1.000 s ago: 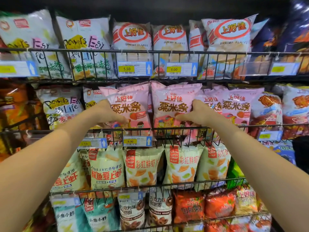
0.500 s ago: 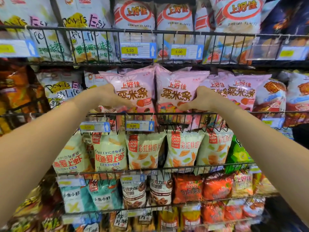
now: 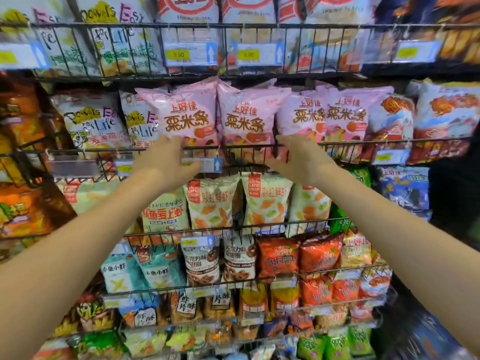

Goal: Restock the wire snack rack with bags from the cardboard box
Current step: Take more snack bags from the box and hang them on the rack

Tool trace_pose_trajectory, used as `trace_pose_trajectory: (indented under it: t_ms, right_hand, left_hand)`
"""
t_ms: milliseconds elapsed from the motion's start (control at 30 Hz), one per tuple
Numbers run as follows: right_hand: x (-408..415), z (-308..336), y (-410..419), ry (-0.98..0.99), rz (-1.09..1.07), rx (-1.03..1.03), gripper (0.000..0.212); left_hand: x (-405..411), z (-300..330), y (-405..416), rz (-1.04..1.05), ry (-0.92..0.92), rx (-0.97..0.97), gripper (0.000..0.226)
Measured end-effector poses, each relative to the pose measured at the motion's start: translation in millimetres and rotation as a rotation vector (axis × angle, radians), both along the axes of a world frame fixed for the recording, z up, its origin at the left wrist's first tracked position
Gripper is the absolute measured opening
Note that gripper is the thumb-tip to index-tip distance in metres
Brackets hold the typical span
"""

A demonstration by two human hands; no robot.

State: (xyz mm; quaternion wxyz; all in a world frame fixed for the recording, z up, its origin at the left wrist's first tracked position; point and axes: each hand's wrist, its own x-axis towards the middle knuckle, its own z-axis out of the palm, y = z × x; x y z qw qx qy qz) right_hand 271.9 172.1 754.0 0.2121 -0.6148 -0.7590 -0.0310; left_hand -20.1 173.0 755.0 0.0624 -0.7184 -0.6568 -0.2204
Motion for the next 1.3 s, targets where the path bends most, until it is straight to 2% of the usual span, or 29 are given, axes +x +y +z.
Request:
trace_pose_trajectory:
  t_ms: [167, 267, 467, 633, 733, 867, 900, 1000, 1133, 1200, 1300]
  right_hand:
    - [5, -63, -21, -0.024, 0.029, -0.001, 0.080]
    - [8, -107, -33, -0.003, 0.087, -0.107, 0.070]
    - [28, -216, -38, -0.044, 0.087, -0.337, 0.081]
    - [29, -307, -44, -0.046, 0.097, -0.616, 0.071]
    - [25, -375, -52, -0.036, 0.093, -0.786, 0.048]
    - [21, -473, -69, -0.020, 0.044, -1.054, 0.080]
    - [21, -495, -76, 0.010, 0.025, -1.118, 0.083]
    - [23, -561, -97, 0.034, -0.105, -1.282, 0.081]
    - [30, -648, -117, 0.090, -0.241, -1.374, 0.071]
    - [34, -690, -122, 0.115, -0.280, -1.402, 0.068]
    - [41, -758, -123, 0.113, -0.332, -1.415, 0.058]
  left_hand:
    - [36, -70, -20, -0.029, 0.145, -0.104, 0.071]
    - [51, -117, -26, -0.083, 0.157, -0.190, 0.070]
    - [75, -214, -34, -0.100, 0.140, -0.404, 0.061]
    - [72, -310, -42, -0.095, 0.065, -0.635, 0.051]
    - [62, -378, -52, -0.032, 0.058, -0.782, 0.055]
    - [41, -477, -75, 0.049, -0.041, -1.048, 0.069]
    - [36, -501, -81, 0.069, -0.073, -1.099, 0.068]
    - [29, -561, -101, 0.124, -0.150, -1.236, 0.059]
    - [29, -648, -120, 0.191, -0.267, -1.343, 0.026]
    - [29, -696, -124, 0.228, -0.351, -1.375, 0.024]
    - [33, -776, -124, 0.294, -0.434, -1.396, 0.036]
